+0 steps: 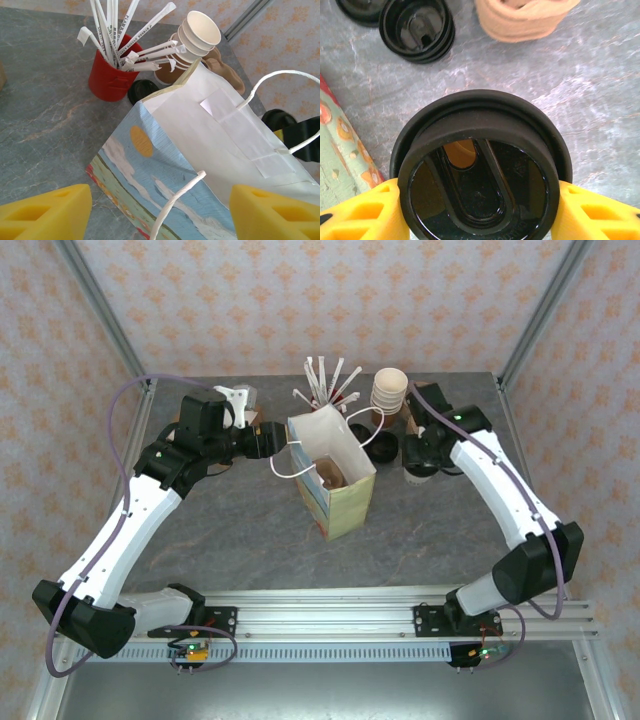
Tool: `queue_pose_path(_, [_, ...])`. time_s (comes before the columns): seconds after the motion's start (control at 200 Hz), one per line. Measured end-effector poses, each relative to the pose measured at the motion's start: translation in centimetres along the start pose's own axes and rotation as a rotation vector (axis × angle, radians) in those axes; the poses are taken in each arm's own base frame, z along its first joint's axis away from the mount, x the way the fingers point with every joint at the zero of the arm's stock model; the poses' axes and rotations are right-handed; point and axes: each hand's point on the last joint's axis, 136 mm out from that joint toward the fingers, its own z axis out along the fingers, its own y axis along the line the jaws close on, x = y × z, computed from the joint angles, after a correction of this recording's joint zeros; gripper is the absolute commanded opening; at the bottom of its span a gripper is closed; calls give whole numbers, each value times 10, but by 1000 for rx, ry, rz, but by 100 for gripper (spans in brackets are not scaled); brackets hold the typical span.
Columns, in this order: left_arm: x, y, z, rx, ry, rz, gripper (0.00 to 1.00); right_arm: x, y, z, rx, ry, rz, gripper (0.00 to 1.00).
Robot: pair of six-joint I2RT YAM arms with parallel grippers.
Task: Pack the takeout coffee
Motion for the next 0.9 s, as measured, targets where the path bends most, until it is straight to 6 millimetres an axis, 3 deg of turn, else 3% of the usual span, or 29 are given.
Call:
queue_pose_path(0.2, [1,0,0,-2,4,-1,74,-24,-23,-45,36,-117,53,56])
queue_pose_path(0.375, [2,1,0,-3,6,-2,74,-48,-20,-111,-39,-287,75,55])
queue_pose_path(0.5, [0,0,4,-5,21,-5,74,-57,-4,-157,-118,-396,46,55])
queue_pose_path(0.666, [-2,2,15,-12,47,-12,74,-63,23,-200,-211,-493,-25,55])
queue_pose_path(0.901, [-10,2,29,-22,74,-7,74,-61,73,-226,-315,-531,-158,54])
